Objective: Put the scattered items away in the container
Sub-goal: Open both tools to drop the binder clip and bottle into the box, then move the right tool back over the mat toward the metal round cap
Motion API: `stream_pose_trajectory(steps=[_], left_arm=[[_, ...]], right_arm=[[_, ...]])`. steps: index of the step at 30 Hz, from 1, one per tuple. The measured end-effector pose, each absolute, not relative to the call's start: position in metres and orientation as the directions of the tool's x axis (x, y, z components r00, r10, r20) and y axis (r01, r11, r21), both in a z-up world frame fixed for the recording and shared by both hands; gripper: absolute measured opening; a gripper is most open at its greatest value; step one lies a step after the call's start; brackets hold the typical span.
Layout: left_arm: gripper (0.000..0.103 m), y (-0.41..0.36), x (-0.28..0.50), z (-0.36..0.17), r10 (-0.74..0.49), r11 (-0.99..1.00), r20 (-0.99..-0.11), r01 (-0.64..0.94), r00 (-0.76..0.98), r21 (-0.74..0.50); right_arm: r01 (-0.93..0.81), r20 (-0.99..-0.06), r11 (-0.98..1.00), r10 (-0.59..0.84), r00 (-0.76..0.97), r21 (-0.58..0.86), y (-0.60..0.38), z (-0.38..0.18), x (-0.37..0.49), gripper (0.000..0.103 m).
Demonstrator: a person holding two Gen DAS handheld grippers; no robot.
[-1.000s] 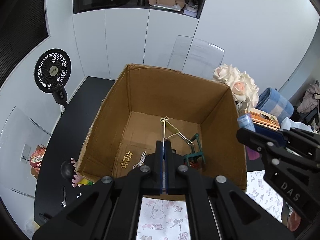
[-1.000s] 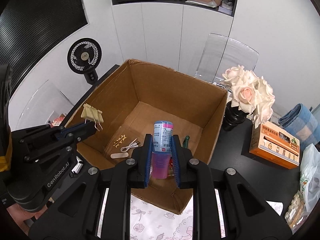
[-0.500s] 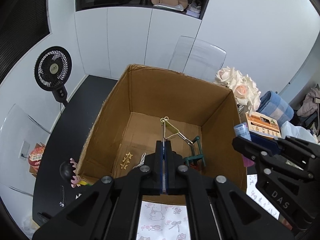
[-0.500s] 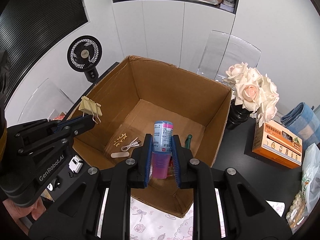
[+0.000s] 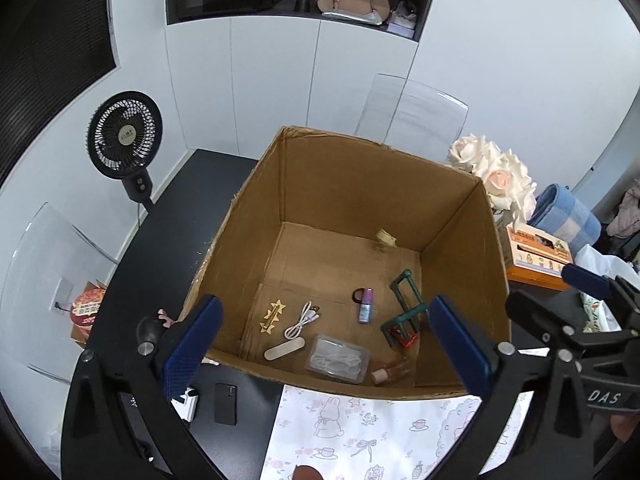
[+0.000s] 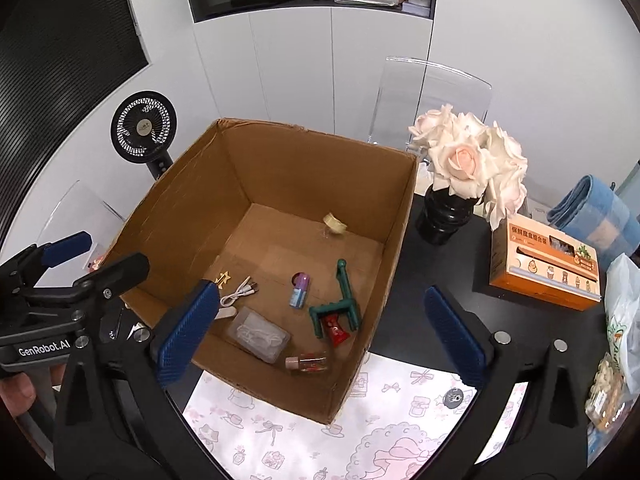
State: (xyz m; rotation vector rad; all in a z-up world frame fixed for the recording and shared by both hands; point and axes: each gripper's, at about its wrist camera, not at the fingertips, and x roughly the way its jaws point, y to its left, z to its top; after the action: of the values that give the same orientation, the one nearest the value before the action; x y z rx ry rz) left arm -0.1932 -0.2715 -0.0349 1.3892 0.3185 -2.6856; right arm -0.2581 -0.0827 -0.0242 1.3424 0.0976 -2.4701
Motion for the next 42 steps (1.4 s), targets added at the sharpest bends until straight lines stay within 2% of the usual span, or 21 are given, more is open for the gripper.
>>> stream_pose_trajectory(steps=[13,23,32,42], left_arm=[[0.103,-0.251,-0.176,-0.041,0.013,-0.976,-0.827,0.173,-0.563,-0.133],[0.103,-0.215,-0.161,-0.020,-0.002,-0.982,-0.803,0.152,-0.595,-0.110],[0.103,-0.143,-0.152,-0.011,0.020,-0.991,-0.788,0.092,-0.616,-0.097],[0.103,-0.042,-0.151,-0.024,0.097,-0.994,-0.789,-0.020,-0.606,-0.107]], right_arm=[[0.317,-0.824,-0.943,-0.257,-0.504,0.100,-0.064,-0.026,-0.235,0.103],[0.296,-0.804,-0.947,-0.273,-0.528,0.127,-0.026,-0.014,-0.214,0.103],[0.235,-0.790,-0.960,-0.262,-0.554,0.153,0.051,-0.014,-0.184,0.103],[0.110,-0.796,-0.981,-0.193,-0.574,0.158,0.160,-0.034,-0.151,0.103]])
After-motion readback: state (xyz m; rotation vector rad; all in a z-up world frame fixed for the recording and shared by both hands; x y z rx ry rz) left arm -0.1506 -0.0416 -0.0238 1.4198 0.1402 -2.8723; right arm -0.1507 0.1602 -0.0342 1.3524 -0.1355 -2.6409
